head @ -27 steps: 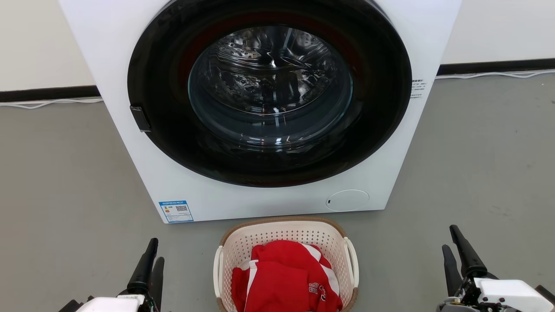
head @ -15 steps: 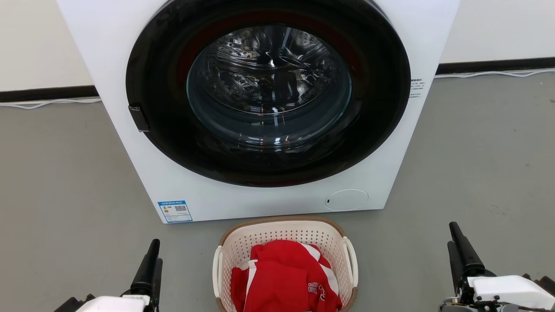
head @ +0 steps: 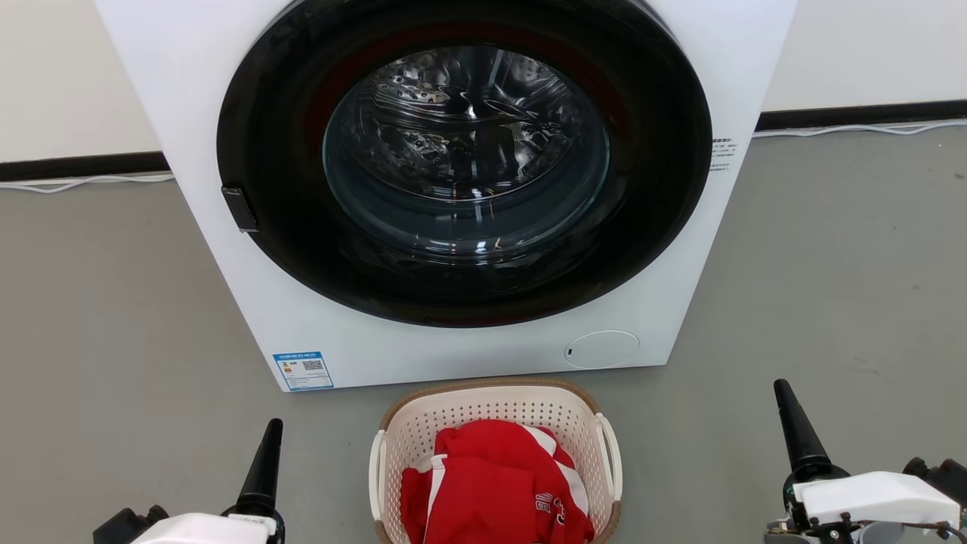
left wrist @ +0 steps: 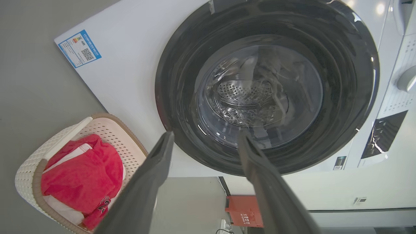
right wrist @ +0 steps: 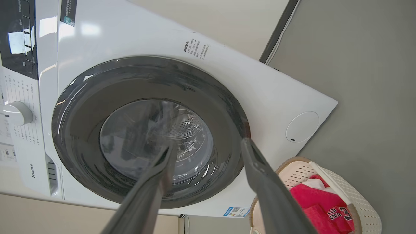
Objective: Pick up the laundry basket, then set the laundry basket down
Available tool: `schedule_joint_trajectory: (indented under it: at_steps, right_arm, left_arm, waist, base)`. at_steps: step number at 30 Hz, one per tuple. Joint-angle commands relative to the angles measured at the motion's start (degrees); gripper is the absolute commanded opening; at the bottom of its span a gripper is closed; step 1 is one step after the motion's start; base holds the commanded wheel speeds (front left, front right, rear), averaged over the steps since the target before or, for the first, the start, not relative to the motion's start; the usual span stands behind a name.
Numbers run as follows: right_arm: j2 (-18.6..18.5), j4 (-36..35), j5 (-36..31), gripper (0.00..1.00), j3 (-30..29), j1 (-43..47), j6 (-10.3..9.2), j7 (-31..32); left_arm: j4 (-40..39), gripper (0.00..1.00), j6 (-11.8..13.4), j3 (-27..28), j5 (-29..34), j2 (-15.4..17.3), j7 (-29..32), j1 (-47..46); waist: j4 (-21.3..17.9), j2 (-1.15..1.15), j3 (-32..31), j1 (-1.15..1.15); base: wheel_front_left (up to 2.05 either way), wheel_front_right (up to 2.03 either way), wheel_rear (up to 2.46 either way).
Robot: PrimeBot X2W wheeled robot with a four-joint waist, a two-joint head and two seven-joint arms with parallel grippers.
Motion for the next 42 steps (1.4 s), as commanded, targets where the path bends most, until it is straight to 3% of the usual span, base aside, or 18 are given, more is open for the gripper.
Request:
schedule_joint_trajectory:
  at_steps: [1,18,19,42]
  right_arm:
    - [-0.97,-2.02,-2.24,1.00,0.67,-1.68,0.13,-0.92]
    - [-2.45,-2.57,-14.72,1.00,2.66,-2.37,0.19,-3.61]
    - [-3.00,-2.54,-21.50,1.00,3.49,-2.50,0.22,-5.12]
    - [-4.68,-1.99,-38.00,1.00,5.21,-3.24,0.30,-8.98]
  left_arm:
    - [-1.18,1.00,0.03,0.22,1.74,0.40,-0.48,-2.60]
    - [-0.59,1.00,-0.17,0.38,14.07,0.51,-3.17,-3.29]
    - [-0.32,1.00,-0.40,0.20,21.08,0.58,-4.68,-3.49]
    - [0.22,1.00,-0.60,-0.31,38.03,0.97,-8.54,-3.82]
  waist:
    - [-0.02,0.00,0.00,-0.01]
    - [-0.24,0.00,-0.01,-0.01]
    - [-0.40,0.00,-0.14,-0.01]
    - [-0.70,0.00,-0.28,-0.01]
  base:
    - [0.00,0.00,0.00]
    - [0.00,0.00,0.00]
    - [0.00,0.00,0.00]
    - [0.00,0.00,0.00]
